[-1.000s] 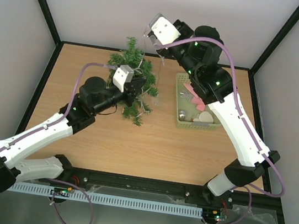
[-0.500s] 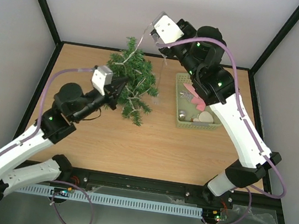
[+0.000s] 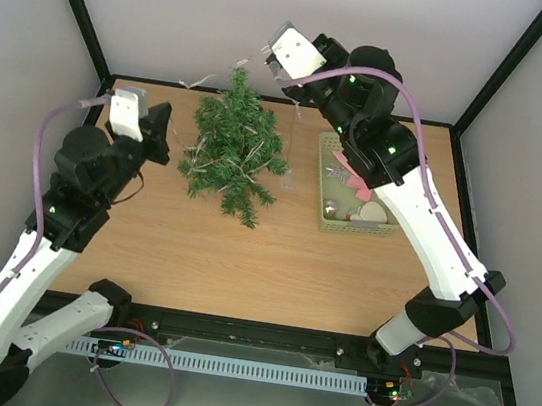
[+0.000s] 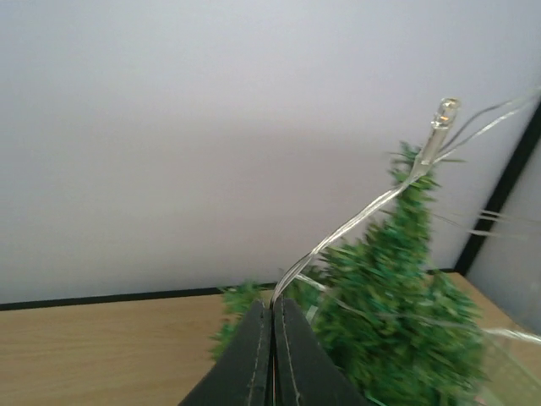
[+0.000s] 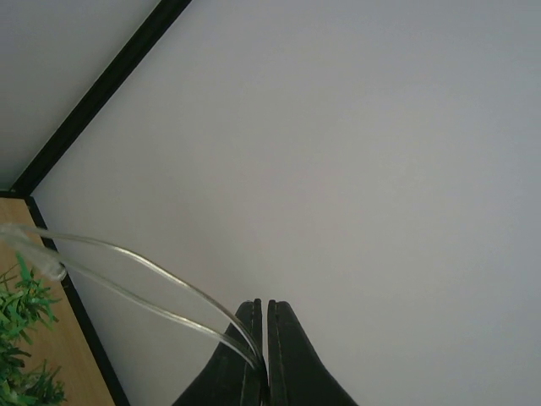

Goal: Decorate the small christmas tree
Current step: Wrap the decoration item around the Christmas tree.

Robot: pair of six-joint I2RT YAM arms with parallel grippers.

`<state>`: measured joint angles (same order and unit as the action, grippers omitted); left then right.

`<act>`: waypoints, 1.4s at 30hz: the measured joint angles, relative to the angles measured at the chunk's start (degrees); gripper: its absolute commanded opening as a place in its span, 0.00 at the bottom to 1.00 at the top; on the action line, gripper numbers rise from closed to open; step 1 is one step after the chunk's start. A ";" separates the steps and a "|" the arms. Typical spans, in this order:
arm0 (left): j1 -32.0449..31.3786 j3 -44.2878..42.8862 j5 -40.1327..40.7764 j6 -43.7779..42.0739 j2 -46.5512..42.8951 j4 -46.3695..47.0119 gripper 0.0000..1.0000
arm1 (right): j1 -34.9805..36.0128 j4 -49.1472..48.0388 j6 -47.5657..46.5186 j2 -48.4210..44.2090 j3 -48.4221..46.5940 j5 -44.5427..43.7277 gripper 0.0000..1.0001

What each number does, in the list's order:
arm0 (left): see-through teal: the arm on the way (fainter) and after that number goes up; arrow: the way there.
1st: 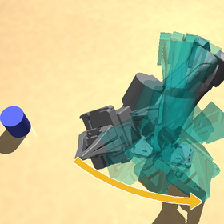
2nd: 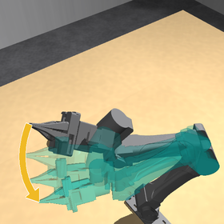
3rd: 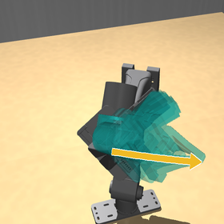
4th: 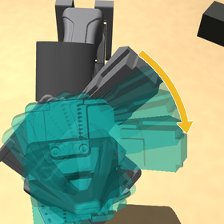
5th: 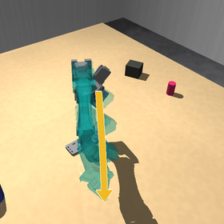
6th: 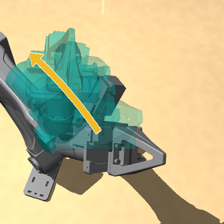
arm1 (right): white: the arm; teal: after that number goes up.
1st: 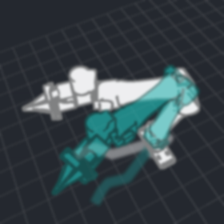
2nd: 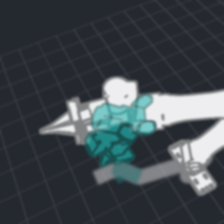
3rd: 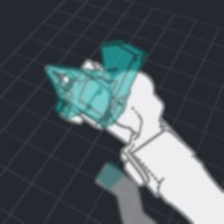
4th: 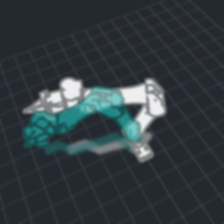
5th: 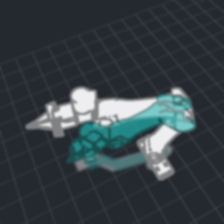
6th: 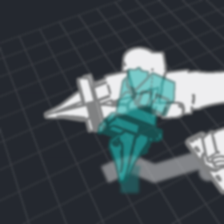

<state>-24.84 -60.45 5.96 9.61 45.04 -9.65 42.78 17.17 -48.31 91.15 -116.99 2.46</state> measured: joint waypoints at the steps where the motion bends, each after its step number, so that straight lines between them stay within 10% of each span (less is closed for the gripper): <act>1: 1.90 -0.83 -0.68 0.04 0.74 -0.33 0.02 | 0.09 0.04 -0.26 0.66 -0.50 -0.02 0.02; 19: 19.06 -10.80 -11.41 2.86 15.06 -4.90 0.02 | -0.20 0.39 -1.81 9.16 -5.44 -5.25 0.02; 42: 21.53 -11.91 -14.27 0.98 22.40 -6.32 0.02 | -1.64 1.16 -1.16 12.31 -5.42 -4.81 0.02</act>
<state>-3.31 -72.36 -8.32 10.59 67.44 -15.97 41.15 18.33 -49.47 103.46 -122.41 -2.35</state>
